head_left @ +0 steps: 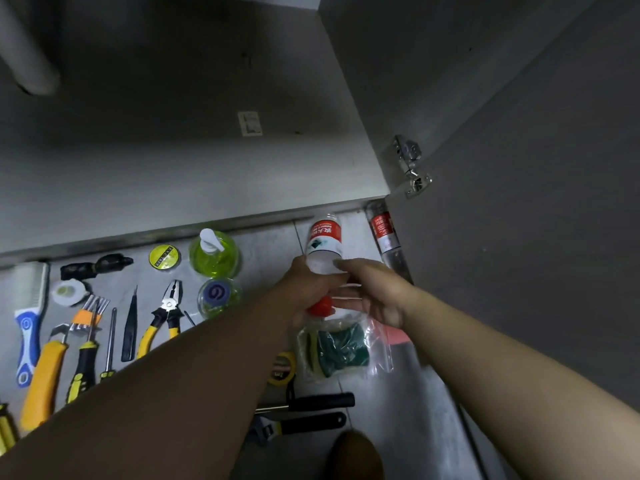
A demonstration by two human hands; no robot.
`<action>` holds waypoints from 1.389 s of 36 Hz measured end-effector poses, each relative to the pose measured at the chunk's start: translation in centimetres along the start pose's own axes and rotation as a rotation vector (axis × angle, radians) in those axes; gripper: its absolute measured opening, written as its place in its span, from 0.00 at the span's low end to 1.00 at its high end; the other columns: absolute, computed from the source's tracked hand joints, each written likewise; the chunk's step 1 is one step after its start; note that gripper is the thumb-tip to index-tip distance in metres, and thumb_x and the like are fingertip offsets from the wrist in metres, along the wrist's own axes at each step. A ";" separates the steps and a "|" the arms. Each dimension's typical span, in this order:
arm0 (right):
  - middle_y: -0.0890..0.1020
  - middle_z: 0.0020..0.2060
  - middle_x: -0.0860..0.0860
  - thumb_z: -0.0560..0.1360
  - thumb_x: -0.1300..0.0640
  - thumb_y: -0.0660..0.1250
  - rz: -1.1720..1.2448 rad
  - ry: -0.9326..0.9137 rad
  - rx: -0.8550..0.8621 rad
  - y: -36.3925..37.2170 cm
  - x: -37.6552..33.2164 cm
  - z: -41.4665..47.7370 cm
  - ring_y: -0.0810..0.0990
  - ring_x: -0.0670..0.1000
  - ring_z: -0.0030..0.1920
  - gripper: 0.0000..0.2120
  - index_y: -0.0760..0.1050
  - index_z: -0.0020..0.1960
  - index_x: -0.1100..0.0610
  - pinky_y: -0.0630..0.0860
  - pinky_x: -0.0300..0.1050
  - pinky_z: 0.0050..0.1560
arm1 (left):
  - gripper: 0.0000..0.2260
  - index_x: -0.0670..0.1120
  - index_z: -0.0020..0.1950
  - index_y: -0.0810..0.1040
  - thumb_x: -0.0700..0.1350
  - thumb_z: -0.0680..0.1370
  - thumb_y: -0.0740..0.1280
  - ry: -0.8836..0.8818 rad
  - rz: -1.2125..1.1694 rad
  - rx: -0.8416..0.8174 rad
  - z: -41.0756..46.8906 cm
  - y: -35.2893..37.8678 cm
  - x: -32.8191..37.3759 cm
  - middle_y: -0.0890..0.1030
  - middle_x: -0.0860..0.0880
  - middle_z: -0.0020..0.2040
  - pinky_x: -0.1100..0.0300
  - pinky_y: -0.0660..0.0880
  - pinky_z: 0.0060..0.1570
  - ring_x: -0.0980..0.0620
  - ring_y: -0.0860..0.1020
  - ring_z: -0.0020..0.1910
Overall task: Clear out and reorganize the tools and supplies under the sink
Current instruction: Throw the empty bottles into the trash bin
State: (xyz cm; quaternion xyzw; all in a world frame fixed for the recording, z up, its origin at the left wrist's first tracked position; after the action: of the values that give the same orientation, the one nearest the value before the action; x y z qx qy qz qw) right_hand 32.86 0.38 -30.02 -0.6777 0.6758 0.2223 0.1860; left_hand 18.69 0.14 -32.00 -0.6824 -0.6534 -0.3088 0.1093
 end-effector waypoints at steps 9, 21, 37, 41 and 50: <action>0.58 0.78 0.57 0.78 0.48 0.65 -0.914 -0.128 0.585 -3.6 0.9 3.9 0.60 0.61 0.76 0.34 0.56 0.80 0.54 0.62 0.59 0.76 | 0.32 0.47 0.73 0.67 0.41 0.73 0.78 -0.043 -0.030 0.053 1.4 -1.8 -1.8 0.80 0.36 0.59 0.44 0.84 0.46 0.39 0.84 0.49; 0.62 0.72 0.63 0.72 0.45 0.69 -1.169 0.027 0.854 -3.4 1.8 8.2 0.63 0.63 0.71 0.45 0.48 0.79 0.55 0.64 0.61 0.71 | 0.32 0.46 0.73 0.69 0.41 0.72 0.79 -0.065 -0.035 0.082 3.1 -3.0 -3.6 0.79 0.39 0.64 0.34 0.79 0.58 0.36 0.81 0.60; 0.73 0.67 0.60 0.69 0.49 0.77 -0.874 0.086 0.678 -1.9 2.2 8.3 0.75 0.62 0.66 0.54 0.42 0.80 0.52 0.70 0.63 0.68 | 0.26 0.46 0.71 0.70 0.40 0.76 0.76 -0.068 -0.165 0.135 2.1 -3.3 -3.8 0.80 0.39 0.60 0.37 0.80 0.56 0.37 0.83 0.58; 0.72 0.64 0.60 0.69 0.50 0.78 -0.795 0.090 0.669 -1.1 2.3 8.5 0.76 0.63 0.63 0.49 0.49 0.77 0.54 0.75 0.59 0.64 | 0.25 0.46 0.69 0.70 0.41 0.76 0.76 -0.062 -0.166 0.139 2.0 -3.2 -3.6 0.80 0.39 0.59 0.37 0.80 0.56 0.38 0.83 0.56; 0.69 0.69 0.65 0.79 0.55 0.67 -0.561 0.008 0.589 -1.5 -3.1 -1.0 0.78 0.66 0.62 0.43 0.38 0.80 0.56 0.82 0.57 0.52 | 0.24 0.40 0.70 0.67 0.40 0.78 0.74 -0.021 -0.140 0.117 -4.9 -0.2 -0.1 0.81 0.37 0.56 0.55 0.80 0.34 0.46 0.85 0.38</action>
State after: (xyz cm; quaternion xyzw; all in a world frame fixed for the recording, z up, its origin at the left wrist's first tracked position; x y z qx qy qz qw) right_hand 34.42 2.38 -27.53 -0.7544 0.5001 -0.0428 0.4231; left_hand 17.11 -2.65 -28.29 -0.6308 -0.7175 -0.2697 0.1207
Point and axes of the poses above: each hand's wrist, its own z-axis towards the middle knuckle, its own y-axis out of the palm, x = y × z, the point moved 2 cm from there along z, towards the middle knuckle
